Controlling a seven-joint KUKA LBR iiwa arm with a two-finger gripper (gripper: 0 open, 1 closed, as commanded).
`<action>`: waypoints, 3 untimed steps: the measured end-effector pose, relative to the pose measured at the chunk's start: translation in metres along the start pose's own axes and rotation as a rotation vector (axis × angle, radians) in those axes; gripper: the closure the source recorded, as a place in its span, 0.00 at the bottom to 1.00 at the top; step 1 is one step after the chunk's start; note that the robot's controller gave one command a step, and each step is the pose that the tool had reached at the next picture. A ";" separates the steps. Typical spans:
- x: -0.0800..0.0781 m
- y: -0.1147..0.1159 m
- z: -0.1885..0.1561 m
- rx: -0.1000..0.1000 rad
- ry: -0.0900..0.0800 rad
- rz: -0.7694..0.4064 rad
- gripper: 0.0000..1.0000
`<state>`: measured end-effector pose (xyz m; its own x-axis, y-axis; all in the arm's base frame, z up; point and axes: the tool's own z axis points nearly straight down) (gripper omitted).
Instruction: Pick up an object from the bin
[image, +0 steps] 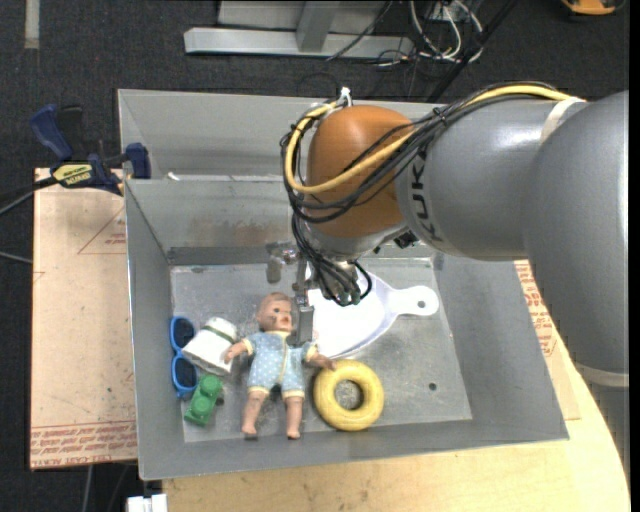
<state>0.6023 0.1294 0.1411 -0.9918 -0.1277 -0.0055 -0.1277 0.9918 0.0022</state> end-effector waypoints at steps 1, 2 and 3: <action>-0.024 -0.013 0.063 0.000 0.001 -0.219 0.00; -0.032 -0.016 0.085 -0.002 0.007 -0.167 0.00; -0.026 -0.013 0.064 -0.001 -0.005 -0.213 0.00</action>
Offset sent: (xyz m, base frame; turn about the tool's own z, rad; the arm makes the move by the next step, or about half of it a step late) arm 0.0177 -0.0165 -0.0711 0.0325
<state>0.6301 0.1202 0.0770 -0.9423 -0.3345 -0.0114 -0.3346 0.9424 0.0013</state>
